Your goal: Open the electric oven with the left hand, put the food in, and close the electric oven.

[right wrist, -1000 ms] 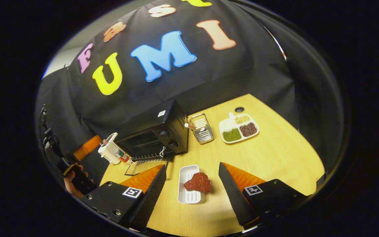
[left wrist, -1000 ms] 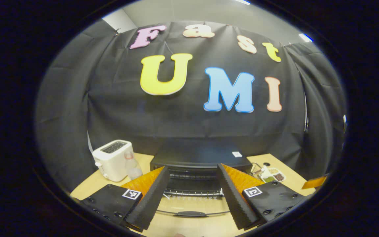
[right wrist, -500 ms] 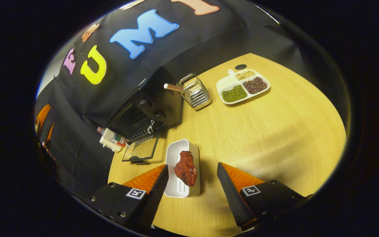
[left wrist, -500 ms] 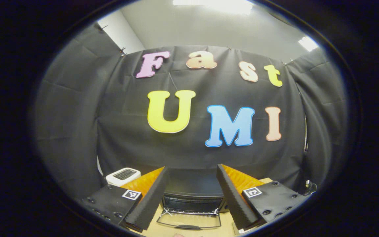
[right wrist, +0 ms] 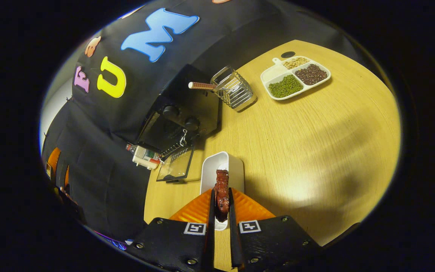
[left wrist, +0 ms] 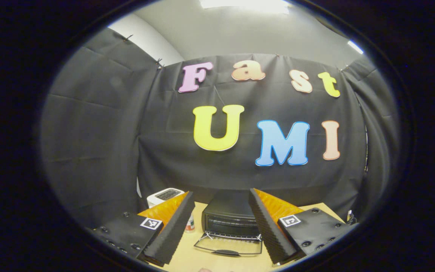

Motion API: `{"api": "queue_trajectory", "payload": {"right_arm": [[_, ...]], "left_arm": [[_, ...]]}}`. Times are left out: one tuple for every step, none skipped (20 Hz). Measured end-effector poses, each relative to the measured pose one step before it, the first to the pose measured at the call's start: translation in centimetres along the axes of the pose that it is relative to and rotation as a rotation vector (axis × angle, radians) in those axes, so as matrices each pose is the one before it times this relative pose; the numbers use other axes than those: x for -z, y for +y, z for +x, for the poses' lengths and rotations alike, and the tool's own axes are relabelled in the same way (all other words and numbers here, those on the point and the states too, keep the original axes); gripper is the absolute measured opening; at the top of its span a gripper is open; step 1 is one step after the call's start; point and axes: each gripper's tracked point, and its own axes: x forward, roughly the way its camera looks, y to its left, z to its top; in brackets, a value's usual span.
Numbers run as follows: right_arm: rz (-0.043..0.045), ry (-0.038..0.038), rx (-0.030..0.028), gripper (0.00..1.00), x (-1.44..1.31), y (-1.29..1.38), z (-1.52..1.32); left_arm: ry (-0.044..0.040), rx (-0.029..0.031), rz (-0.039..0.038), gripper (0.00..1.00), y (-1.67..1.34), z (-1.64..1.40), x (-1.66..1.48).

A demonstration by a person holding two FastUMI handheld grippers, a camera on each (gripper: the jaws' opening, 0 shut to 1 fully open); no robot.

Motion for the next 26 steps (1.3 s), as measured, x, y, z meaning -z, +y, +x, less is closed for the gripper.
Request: {"api": "queue_trajectory", "payload": {"right_arm": [[0.00849, 0.00897, -0.00275, 0.07, -0.199, 0.145, -0.631], [0.00987, 0.01028, -0.00953, 0.07, -0.116, 0.102, -0.530], [0.00649, 0.00035, -0.00766, 0.07, 0.001, 0.167, -0.229], [0.00851, -0.00604, -0.01376, 0.07, -0.134, 0.355, -0.359], [0.01115, -0.00973, -0.01860, 0.07, -0.369, 0.578, -0.522], [0.00881, -0.00818, -0.01656, 0.07, -0.254, 0.644, -0.590], [0.00152, -0.01308, -0.00606, 0.07, -0.443, 0.500, -0.690], [0.00685, -0.01702, -0.01824, 0.07, -0.434, 0.889, -0.638], [0.01496, -0.01380, -0.02696, 0.07, -0.415, 1.204, -0.696], [0.01288, -0.01807, -0.02312, 0.07, -0.338, 1.144, -0.586], [0.00780, -0.01629, -0.01868, 0.07, -0.372, 1.178, -0.475], [0.00258, -0.01729, -0.01996, 0.07, -0.172, 1.283, -0.335], [0.00297, -0.01340, -0.02063, 0.07, -0.111, 1.314, -0.192], [0.00646, -0.01008, -0.01921, 0.07, -0.003, 1.257, -0.137], [0.01084, -0.01051, -0.01747, 0.07, 0.010, 1.136, 0.108], [0.01431, -0.00991, -0.01537, 0.07, -0.014, 1.045, 0.368], [0.01349, -0.01020, -0.01319, 0.07, -0.001, 0.936, 0.518], [0.01168, -0.01146, -0.00706, 0.07, 0.071, 0.681, 0.706], [0.01301, -0.00843, -0.00541, 0.07, 0.047, 0.664, 0.774], [0.00612, -0.00982, -0.00116, 0.07, 0.158, 0.586, 0.862], [-0.00164, -0.00977, 0.00225, 0.07, 0.090, 0.496, 0.892], [-0.00247, -0.00400, 0.00286, 0.07, 0.273, 0.454, 0.907], [-0.00293, -0.00501, 0.00407, 0.07, 0.150, 0.314, 1.007], [-0.00030, -0.00175, 0.00125, 0.07, 0.221, 0.513, 1.018], [0.00283, 0.00031, 0.00418, 0.07, 0.231, 0.252, 1.059], [0.00285, -0.00028, 0.00746, 0.07, 0.253, 0.146, 1.242]], "left_arm": [[-0.00011, -0.01129, 0.00201, 0.97, -0.027, -0.284, -0.029], [-0.00577, -0.00060, 0.00122, 0.96, -0.258, -0.374, -0.280], [-0.00497, 0.00627, -0.00012, 0.95, -0.536, -0.239, -0.229], [-0.00062, 0.00962, -0.00142, 0.93, -0.471, -0.099, -0.094], [-0.00181, 0.01106, -0.00211, 0.92, -0.337, 0.083, 0.086], [0.00053, 0.01277, -0.00460, 0.91, -0.336, 0.136, 0.062], [0.00428, 0.01356, -0.00671, 0.92, -0.356, 0.333, 0.239], [0.00325, 0.01451, -0.00763, 0.93, -0.263, 0.223, 0.111], [0.00013, 0.01749, -0.00746, 0.94, -0.207, 0.301, 0.047], [-0.00220, 0.02031, -0.00277, 0.94, -0.132, 0.327, -0.096], [0.00234, 0.01787, 0.00156, 0.95, 0.058, 0.344, 0.135], [0.00239, 0.01564, 0.00316, 0.96, 0.196, 0.328, 0.078], [0.00158, 0.01459, 0.00414, 0.97, 0.346, 0.366, 0.139], [0.00022, 0.01067, 0.00276, 0.98, 0.492, 0.413, -0.042], [0.00385, 0.01113, -0.00278, 0.99, 0.625, 0.381, 0.189], [0.00440, 0.01179, -0.00837, 1.00, 0.558, 0.324, 0.188], [0.00613, 0.01098, -0.00826, 1.00, 0.429, 0.689, 0.312], [0.00882, 0.00699, -0.00689, 1.00, 0.888, 0.335, 0.284], [0.01059, 0.00419, -0.00789, 1.00, 1.000, 0.281, 0.400], [0.00762, 0.00285, -0.00892, 1.00, 0.935, 0.443, 0.262], [0.00923, -0.00172, -0.00142, 1.00, 1.112, 0.301, 0.288], [0.00474, 0.00377, 0.00746, 1.00, 0.899, 0.308, 0.080], [0.00389, 0.00465, 0.00646, 1.00, 0.804, 0.369, 0.255], [0.01111, 0.00802, 0.00248, 1.00, 0.740, 0.337, 0.405], [0.01491, 0.00583, 0.00211, 1.00, 0.741, 0.238, 0.542], [0.01152, 0.00658, 0.00090, 0.92, 0.708, 0.181, 0.366]]}}
